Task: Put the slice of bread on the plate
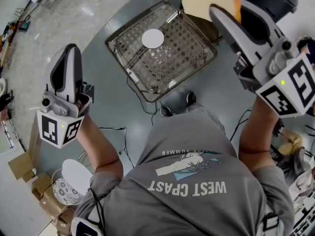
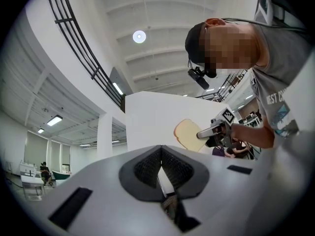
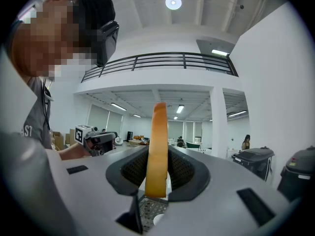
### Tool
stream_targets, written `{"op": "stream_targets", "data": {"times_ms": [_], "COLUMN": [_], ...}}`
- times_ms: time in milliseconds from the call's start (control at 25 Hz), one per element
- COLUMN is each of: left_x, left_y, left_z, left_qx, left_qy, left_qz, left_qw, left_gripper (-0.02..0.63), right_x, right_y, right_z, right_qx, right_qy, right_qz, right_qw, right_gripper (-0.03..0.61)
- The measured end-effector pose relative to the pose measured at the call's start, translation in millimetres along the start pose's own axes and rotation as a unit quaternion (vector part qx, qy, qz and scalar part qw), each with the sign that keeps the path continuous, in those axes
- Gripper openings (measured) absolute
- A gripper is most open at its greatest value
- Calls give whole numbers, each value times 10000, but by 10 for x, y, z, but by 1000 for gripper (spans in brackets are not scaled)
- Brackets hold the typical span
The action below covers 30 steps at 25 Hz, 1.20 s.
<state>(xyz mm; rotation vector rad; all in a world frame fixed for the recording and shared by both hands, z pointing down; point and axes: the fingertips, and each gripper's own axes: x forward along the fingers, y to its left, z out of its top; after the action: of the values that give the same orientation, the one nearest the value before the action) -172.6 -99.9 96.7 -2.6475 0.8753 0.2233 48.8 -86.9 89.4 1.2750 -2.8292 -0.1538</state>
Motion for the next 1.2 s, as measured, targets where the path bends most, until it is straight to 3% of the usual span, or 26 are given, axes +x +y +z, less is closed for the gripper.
{"op": "stream_targets", "data": {"times_ms": [680, 920, 1200], "left_x": [713, 810, 713], "left_y": [-262, -450, -492], "left_z": [-128, -55, -147], "left_qx": [238, 270, 339], "left_qy": [281, 419, 569], "left_qz": [585, 740, 857], "left_qw": [9976, 9960, 9941], "left_gripper": [8, 8, 8], "right_x": [8, -110, -36], "right_y": [-882, -989, -976], "right_z": [-116, -88, -318], "right_qx": [83, 147, 308], "right_qy": [-172, -222, -254], "right_qz": [742, 948, 1066], "right_qw": [9971, 9951, 9935], "right_gripper": [92, 92, 92]}}
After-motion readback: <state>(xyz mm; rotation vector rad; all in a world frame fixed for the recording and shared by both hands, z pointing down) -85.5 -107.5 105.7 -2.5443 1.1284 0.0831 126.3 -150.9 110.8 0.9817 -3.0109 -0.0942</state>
